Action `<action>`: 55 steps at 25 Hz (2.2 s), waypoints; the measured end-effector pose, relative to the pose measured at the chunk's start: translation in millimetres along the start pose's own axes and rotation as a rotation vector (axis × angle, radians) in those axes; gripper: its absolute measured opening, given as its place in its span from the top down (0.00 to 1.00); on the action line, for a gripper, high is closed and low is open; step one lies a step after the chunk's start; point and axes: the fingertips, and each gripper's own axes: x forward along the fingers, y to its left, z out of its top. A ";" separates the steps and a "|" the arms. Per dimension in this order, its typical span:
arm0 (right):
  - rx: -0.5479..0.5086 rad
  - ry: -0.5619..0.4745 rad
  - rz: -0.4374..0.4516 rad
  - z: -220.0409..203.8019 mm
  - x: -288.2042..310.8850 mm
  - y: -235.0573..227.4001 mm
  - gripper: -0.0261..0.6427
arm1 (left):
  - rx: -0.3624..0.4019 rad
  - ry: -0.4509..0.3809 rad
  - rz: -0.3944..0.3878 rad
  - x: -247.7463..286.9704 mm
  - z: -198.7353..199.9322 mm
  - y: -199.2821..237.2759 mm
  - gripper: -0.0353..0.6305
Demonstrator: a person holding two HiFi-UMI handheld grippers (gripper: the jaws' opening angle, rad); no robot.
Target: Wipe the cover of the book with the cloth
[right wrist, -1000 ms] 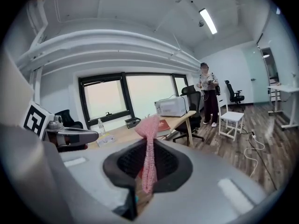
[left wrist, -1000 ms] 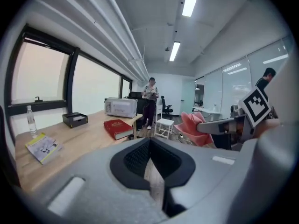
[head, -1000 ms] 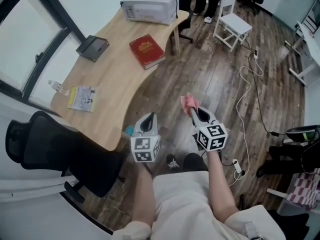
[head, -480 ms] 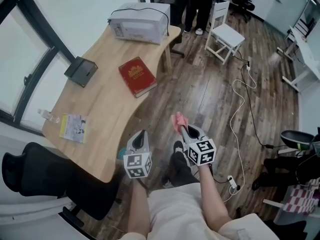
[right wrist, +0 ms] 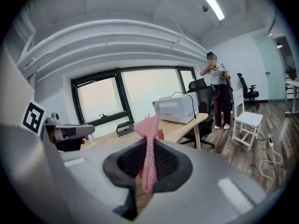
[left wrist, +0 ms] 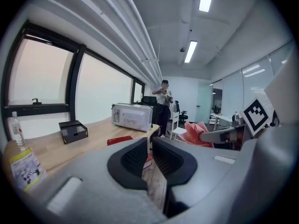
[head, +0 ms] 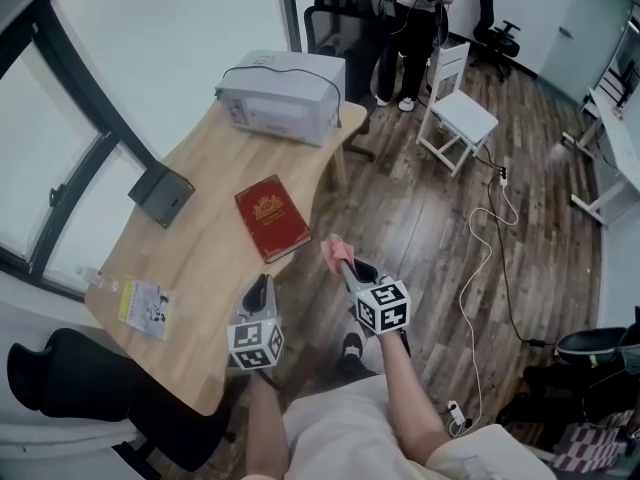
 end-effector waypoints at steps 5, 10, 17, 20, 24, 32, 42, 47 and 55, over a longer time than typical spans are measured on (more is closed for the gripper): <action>0.019 0.048 0.040 -0.6 37.3 -34.1 0.92 | -0.027 0.005 0.044 33.0 -0.1 12.1 0.93; -0.096 0.112 0.133 -8.3 65.9 -44.5 0.92 | 0.004 0.011 0.049 52.4 -1.9 15.3 0.94; -0.492 0.284 0.332 -28.7 109.3 -25.7 0.92 | 0.056 0.119 -0.016 70.7 -22.0 32.1 0.94; -0.523 0.298 0.368 -24.2 137.7 -27.4 0.92 | 0.052 0.152 -0.022 83.7 -31.2 49.7 0.94; -0.552 0.331 0.404 -19.6 166.0 -28.8 0.92 | 0.004 0.219 -0.039 95.7 -57.6 80.1 0.94; -0.527 0.517 0.427 -23.0 248.1 -25.6 0.92 | -0.129 0.302 -0.100 179.2 -74.2 129.3 0.94; -0.499 0.571 0.405 -46.1 332.6 -22.4 0.92 | -0.176 0.393 -0.205 274.6 -115.1 157.7 0.94; -0.298 0.569 0.283 -72.0 340.5 -33.7 0.92 | -0.226 0.412 -0.192 269.9 -128.1 159.4 0.94; 0.051 0.509 0.266 -82.8 337.3 -8.6 0.92 | -0.164 0.432 -0.200 283.8 -126.9 165.1 0.94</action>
